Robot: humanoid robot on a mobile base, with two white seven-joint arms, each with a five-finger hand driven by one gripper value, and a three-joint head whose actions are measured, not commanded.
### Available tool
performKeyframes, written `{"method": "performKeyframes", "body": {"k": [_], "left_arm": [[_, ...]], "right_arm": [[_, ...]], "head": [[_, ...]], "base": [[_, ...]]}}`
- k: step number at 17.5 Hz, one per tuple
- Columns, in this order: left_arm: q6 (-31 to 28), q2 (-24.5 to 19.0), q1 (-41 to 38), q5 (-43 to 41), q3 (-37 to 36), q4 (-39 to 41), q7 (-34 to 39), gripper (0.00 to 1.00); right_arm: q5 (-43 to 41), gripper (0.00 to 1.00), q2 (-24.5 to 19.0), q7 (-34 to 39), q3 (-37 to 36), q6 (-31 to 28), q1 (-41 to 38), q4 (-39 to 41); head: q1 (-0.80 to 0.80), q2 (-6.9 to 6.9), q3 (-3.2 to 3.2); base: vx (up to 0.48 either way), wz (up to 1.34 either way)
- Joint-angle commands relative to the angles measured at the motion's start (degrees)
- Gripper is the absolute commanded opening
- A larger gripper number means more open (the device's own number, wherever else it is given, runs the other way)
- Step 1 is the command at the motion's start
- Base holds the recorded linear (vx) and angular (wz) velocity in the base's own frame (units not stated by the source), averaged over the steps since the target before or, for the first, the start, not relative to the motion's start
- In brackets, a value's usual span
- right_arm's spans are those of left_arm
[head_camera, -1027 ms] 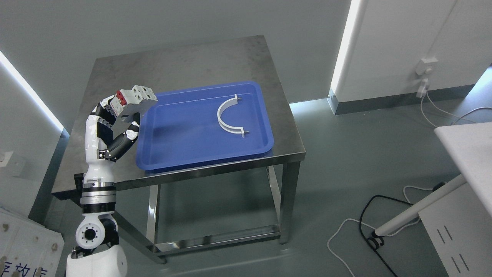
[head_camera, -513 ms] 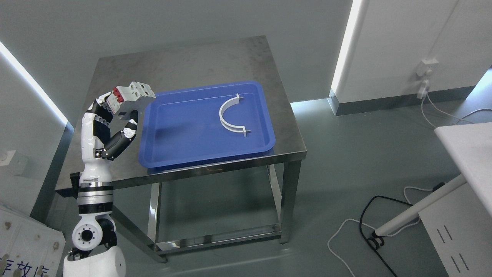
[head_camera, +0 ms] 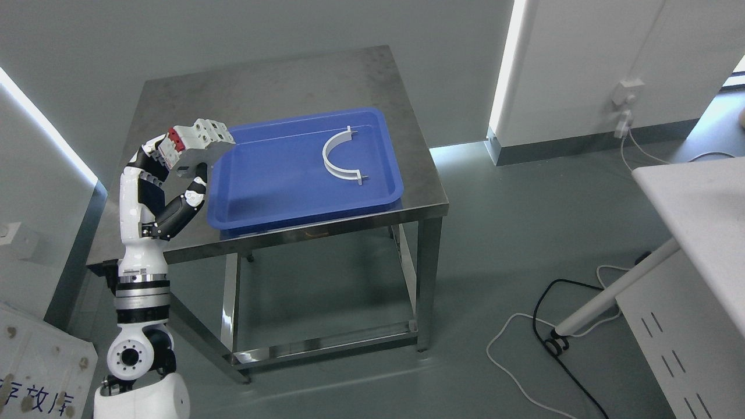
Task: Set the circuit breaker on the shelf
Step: 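Carry the held breaker in the left hand while turning toward the bin shelf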
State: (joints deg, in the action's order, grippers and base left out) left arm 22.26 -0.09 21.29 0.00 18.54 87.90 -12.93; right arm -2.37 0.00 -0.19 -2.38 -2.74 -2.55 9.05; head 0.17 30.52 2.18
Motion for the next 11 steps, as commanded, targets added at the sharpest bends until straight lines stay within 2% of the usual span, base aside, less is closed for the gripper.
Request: {"method": "performKeyframes", "body": {"k": [1, 5, 9, 11], "left_arm": [[0.95, -0.91, -1.34, 1.41, 0.0, 1.48, -0.69, 0.14], [2.69, -0.91, -3.53, 1.41, 0.36, 1.48, -3.14, 0.15], [7.53, -0.91, -7.13, 1.5, 0.44, 1.48, -16.39, 0.16], [9.29, -0.91, -7.58, 1.5, 0.44, 1.48, -20.11, 0.16]], "right_arm": [[0.0, 1.0, 1.0, 0.01, 0.0, 0.02, 0.0, 0.0], [0.0, 1.0, 1.0, 0.01, 0.0, 0.02, 0.0, 0.0], [0.0, 1.0, 1.0, 0.01, 0.0, 0.02, 0.0, 0.0], [0.0, 1.0, 1.0, 0.01, 0.0, 0.02, 0.0, 0.0]], "head": [[0.0, 0.0, 0.0], [0.0, 0.0, 0.0], [0.0, 0.0, 0.0], [0.0, 0.0, 0.0]], "base": [[-0.214, -0.08], [-0.219, -0.18], [-0.236, -0.29], [-0.224, -0.11]]}}
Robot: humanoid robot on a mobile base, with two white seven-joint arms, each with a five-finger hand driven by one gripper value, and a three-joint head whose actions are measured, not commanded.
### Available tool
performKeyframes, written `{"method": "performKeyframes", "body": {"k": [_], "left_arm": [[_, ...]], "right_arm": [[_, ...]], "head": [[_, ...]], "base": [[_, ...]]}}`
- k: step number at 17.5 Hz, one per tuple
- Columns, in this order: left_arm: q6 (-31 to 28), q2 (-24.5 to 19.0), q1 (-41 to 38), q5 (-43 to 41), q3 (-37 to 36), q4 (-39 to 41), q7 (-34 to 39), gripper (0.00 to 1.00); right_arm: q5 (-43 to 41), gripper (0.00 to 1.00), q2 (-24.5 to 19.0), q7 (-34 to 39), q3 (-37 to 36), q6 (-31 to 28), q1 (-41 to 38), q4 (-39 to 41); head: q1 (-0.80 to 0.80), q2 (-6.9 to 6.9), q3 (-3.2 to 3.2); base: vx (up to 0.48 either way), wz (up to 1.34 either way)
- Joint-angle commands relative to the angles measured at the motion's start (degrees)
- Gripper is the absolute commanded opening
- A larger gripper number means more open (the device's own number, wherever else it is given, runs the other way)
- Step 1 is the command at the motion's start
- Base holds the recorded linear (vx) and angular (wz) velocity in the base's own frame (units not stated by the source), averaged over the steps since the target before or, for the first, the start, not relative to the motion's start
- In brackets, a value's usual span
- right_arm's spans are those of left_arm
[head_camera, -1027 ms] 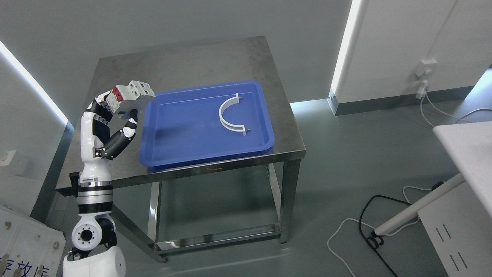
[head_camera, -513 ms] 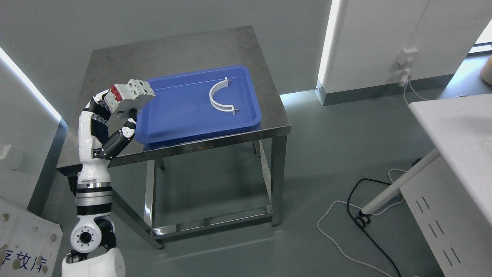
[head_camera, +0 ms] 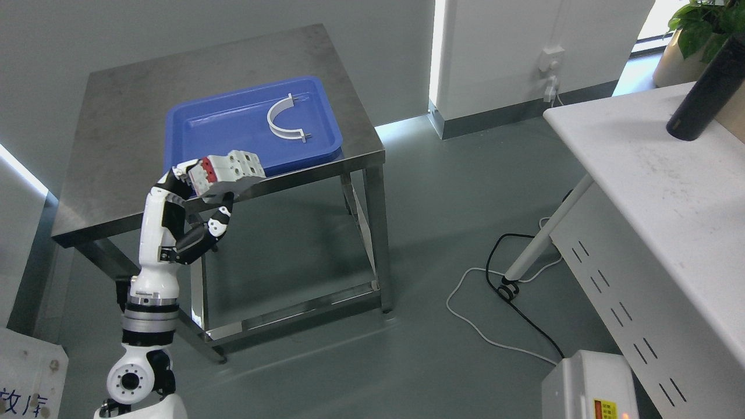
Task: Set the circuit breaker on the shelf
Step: 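Carry the held breaker in the left hand while turning toward the bin shelf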
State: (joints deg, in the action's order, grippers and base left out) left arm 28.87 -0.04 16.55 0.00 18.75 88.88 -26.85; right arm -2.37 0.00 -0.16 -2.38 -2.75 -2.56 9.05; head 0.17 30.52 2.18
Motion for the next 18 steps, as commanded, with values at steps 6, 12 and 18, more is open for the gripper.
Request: {"method": "performKeyframes", "body": {"k": [6, 12, 18], "left_arm": [[2.77, -0.96, -3.01, 1.76, 1.29, 0.5, -5.76, 0.17], [2.94, -0.96, -2.92, 2.37, 1.11, 0.77, -5.58, 0.17], [1.37, -0.96, 1.72, 2.37, 0.85, 2.43, -3.03, 0.16]], "right_arm": [[0.0, 1.0, 1.0, -0.01, 0.0, 0.02, 0.01, 0.0], [0.0, 1.0, 1.0, -0.01, 0.0, 0.02, 0.01, 0.0], [0.0, 1.0, 1.0, -0.01, 0.0, 0.02, 0.01, 0.0]], "head": [[0.0, 0.0, 0.0], [0.0, 0.0, 0.0], [0.0, 0.0, 0.0]], "base": [[-0.275, 0.12], [-0.35, 0.24], [-0.296, 0.32]]}}
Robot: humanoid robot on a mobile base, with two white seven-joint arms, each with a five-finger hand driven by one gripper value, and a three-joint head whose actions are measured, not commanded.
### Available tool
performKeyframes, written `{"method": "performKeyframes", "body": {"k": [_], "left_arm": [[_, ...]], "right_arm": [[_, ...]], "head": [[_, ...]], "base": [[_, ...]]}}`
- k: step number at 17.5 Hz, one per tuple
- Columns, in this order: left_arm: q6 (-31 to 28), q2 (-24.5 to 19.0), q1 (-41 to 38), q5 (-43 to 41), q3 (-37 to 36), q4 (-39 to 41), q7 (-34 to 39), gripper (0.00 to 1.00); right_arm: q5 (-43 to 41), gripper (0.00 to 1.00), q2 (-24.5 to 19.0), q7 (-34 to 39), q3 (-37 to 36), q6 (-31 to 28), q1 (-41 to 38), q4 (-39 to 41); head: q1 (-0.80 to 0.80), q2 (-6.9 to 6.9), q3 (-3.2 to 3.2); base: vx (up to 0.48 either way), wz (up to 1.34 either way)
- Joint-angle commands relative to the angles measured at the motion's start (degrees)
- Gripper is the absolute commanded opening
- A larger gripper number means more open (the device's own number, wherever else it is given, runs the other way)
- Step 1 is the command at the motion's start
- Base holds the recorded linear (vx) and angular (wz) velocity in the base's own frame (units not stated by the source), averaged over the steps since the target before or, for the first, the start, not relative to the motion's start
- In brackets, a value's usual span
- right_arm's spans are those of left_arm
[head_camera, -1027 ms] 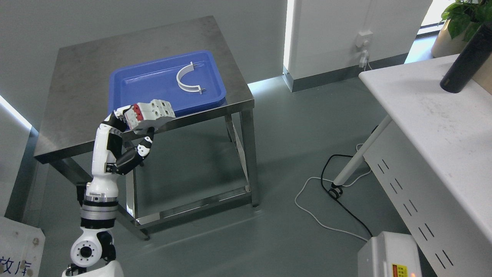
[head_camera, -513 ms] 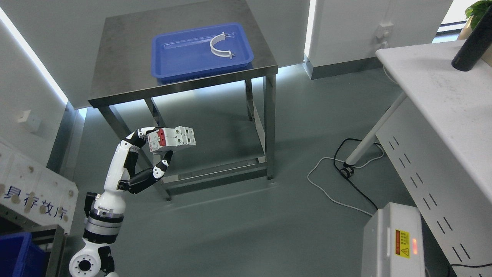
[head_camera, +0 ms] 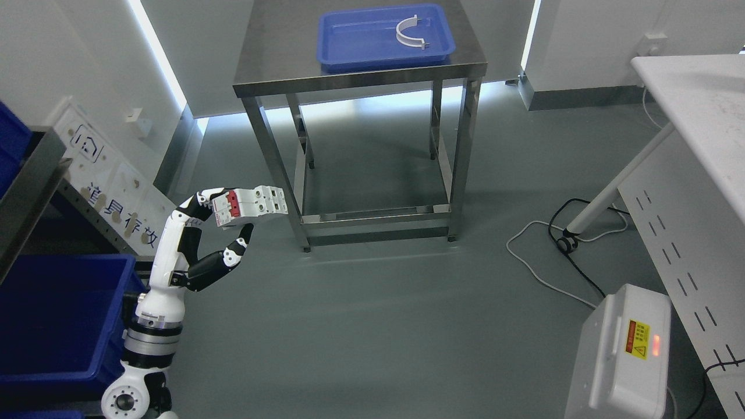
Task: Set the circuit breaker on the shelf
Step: 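Carry the held breaker in the left hand while turning toward the bin shelf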
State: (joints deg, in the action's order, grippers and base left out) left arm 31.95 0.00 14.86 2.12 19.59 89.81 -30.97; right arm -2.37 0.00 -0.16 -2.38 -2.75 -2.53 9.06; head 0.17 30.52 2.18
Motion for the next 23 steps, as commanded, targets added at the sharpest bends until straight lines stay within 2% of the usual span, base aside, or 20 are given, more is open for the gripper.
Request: {"method": "performKeyframes", "body": {"k": [1, 11, 13, 17, 23], "left_arm": [[-1.89, -1.0, 4.64, 0.25, 0.01, 1.77, 1.0, 0.16], [-1.98, -1.0, 9.39, -1.15, -2.72, 4.76, -3.21, 0.16], [-2.24, -1.0, 11.06, -3.08, -2.98, 4.84, -4.44, 0.16], [-6.55, -1.0, 16.68, -7.11, -5.26, 4.84, -4.45, 0.16], [-6.73, -1.0, 19.06, -8.62, -8.43, 4.76, -4.8, 0.16]], "right_arm": [[0.0, 1.0, 1.0, -0.01, 0.0, 0.02, -0.02, 0.0], [0.0, 1.0, 1.0, -0.01, 0.0, 0.02, -0.02, 0.0], [0.0, 1.0, 1.0, -0.01, 0.0, 0.02, -0.02, 0.0], [0.0, 1.0, 1.0, -0.01, 0.0, 0.02, -0.02, 0.0], [0.0, 1.0, 1.0, -0.01, 0.0, 0.02, -0.02, 0.0]], "head": [[0.0, 0.0, 0.0], [0.0, 0.0, 0.0], [0.0, 0.0, 0.0], [0.0, 0.0, 0.0], [0.0, 0.0, 0.0]], "base": [[-0.318, 0.25], [-0.294, 0.16], [-0.257, 0.54], [-0.263, 0.71], [-0.198, 0.73]]}}
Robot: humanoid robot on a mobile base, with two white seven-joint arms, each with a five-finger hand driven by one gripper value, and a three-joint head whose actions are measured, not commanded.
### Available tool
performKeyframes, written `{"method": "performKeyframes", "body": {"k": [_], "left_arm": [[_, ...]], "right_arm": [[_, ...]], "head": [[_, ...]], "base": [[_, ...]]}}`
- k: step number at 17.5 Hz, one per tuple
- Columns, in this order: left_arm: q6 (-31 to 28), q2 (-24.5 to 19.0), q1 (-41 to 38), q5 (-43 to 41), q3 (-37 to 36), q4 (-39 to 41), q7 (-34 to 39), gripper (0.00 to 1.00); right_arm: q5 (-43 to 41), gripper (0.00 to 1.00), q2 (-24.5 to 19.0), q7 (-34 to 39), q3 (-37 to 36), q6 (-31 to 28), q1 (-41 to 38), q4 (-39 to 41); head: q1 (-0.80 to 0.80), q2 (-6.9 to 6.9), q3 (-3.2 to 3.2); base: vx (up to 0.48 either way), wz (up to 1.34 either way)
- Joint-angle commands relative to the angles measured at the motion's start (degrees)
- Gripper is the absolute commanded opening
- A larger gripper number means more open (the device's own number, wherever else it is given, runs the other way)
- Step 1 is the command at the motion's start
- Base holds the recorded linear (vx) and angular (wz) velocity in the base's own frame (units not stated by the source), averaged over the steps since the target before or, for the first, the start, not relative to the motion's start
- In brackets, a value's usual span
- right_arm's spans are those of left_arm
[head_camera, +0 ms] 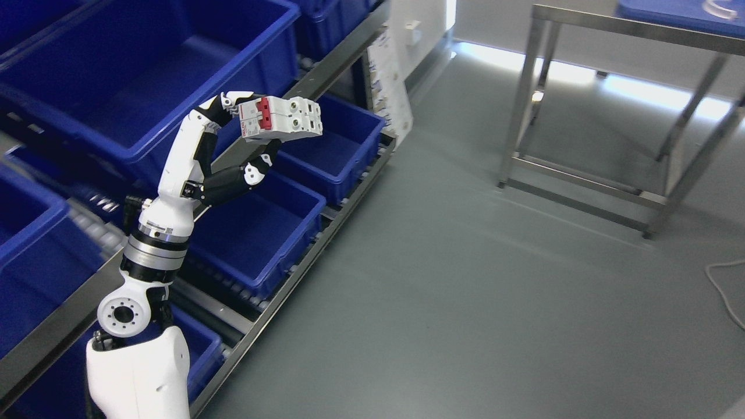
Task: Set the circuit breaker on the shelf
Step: 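Carry the held breaker in the left hand while turning toward the bin shelf, then extend the left hand over the upper blue bin and lower the breaker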
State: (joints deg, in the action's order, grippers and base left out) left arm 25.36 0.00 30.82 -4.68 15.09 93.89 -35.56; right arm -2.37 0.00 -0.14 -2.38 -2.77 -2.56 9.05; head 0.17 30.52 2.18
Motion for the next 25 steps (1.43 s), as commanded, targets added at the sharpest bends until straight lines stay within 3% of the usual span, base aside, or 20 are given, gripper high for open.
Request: {"method": "performKeyframes", "body": {"k": [1, 9, 13, 19, 25], "left_arm": [[-0.14, -1.0, 3.54, -1.82, -3.66, 0.41, -0.21, 0.16], [-2.49, -2.47, 7.66, -2.09, -3.92, 0.24, -0.12, 0.16], [-6.98, -2.55, 12.59, -9.1, -4.45, -1.86, -0.12, 0.17], [-6.81, -1.24, 20.14, -18.69, -9.98, -14.86, -1.71, 0.18], [-7.08, -1.0, 29.02, -24.06, -10.43, -29.45, -0.74, 0.18]], "right_arm": [[0.0, 1.0, 1.0, -0.04, 0.0, 0.04, 0.02, 0.0], [0.0, 1.0, 1.0, -0.04, 0.0, 0.04, 0.02, 0.0], [0.0, 1.0, 1.0, -0.04, 0.0, 0.04, 0.02, 0.0], [0.0, 1.0, 1.0, -0.04, 0.0, 0.04, 0.02, 0.0], [0.0, 1.0, 1.0, -0.04, 0.0, 0.04, 0.02, 0.0]], "head": [[0.0, 0.0, 0.0], [0.0, 0.0, 0.0], [0.0, -0.01, 0.0], [0.0, -0.01, 0.0], [0.0, -0.01, 0.0]], "base": [[-0.136, 0.82], [-0.011, 0.98], [0.122, 0.84], [0.164, 0.53], [0.101, 0.08]]}}
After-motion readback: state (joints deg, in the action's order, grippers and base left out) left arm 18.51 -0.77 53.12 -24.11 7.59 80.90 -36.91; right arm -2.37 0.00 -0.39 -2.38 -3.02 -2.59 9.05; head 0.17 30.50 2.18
